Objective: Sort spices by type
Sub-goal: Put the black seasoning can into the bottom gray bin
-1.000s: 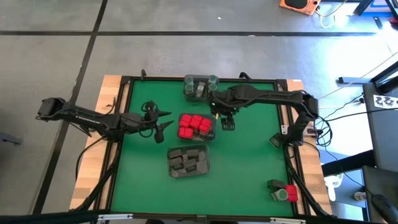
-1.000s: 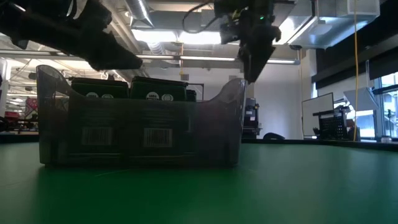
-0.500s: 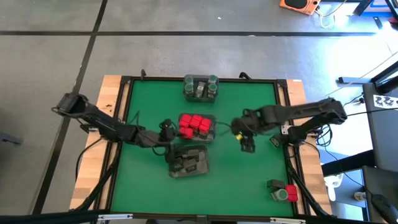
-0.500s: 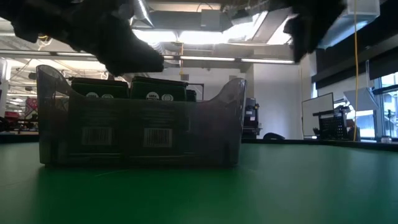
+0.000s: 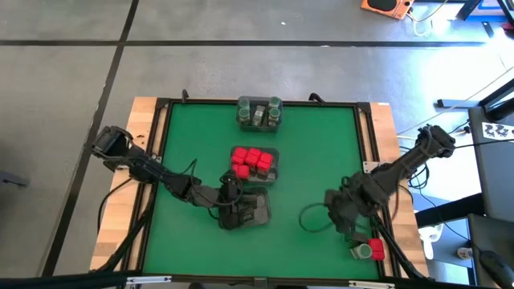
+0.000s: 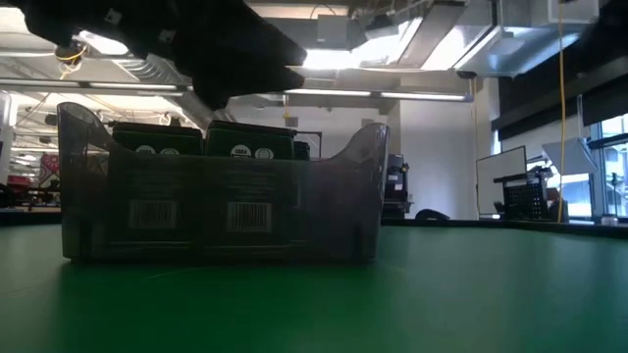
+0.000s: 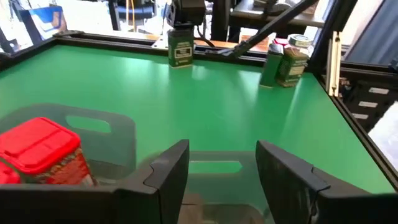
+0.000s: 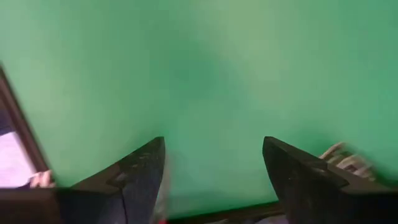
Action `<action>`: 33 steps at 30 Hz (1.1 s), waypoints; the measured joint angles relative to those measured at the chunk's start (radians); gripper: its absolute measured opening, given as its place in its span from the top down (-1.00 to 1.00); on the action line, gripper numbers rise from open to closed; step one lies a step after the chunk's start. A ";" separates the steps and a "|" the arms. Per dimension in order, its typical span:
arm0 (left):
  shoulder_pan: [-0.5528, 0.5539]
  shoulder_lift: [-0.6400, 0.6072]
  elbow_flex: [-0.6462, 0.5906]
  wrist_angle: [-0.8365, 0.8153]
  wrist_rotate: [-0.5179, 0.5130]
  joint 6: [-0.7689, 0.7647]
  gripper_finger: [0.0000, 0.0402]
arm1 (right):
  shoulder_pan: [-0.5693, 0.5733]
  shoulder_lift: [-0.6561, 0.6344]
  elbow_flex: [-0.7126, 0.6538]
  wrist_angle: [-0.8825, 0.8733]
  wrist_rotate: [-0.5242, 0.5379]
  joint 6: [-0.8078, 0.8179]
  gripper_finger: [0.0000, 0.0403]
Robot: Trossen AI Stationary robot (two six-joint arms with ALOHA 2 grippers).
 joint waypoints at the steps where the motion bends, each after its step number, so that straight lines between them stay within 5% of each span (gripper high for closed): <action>1: -0.003 0.010 0.009 -0.004 -0.002 -0.005 0.09 | 0.028 0.000 -0.017 0.019 -0.013 0.042 -0.35; 12: -0.011 0.091 0.059 0.032 -0.002 -0.100 0.09 | 0.218 0.001 -0.131 0.166 -0.108 0.332 -0.35; 33: -0.020 0.092 0.059 0.055 -0.002 -0.102 0.09 | 0.304 0.003 -0.274 0.317 -0.158 0.424 -0.35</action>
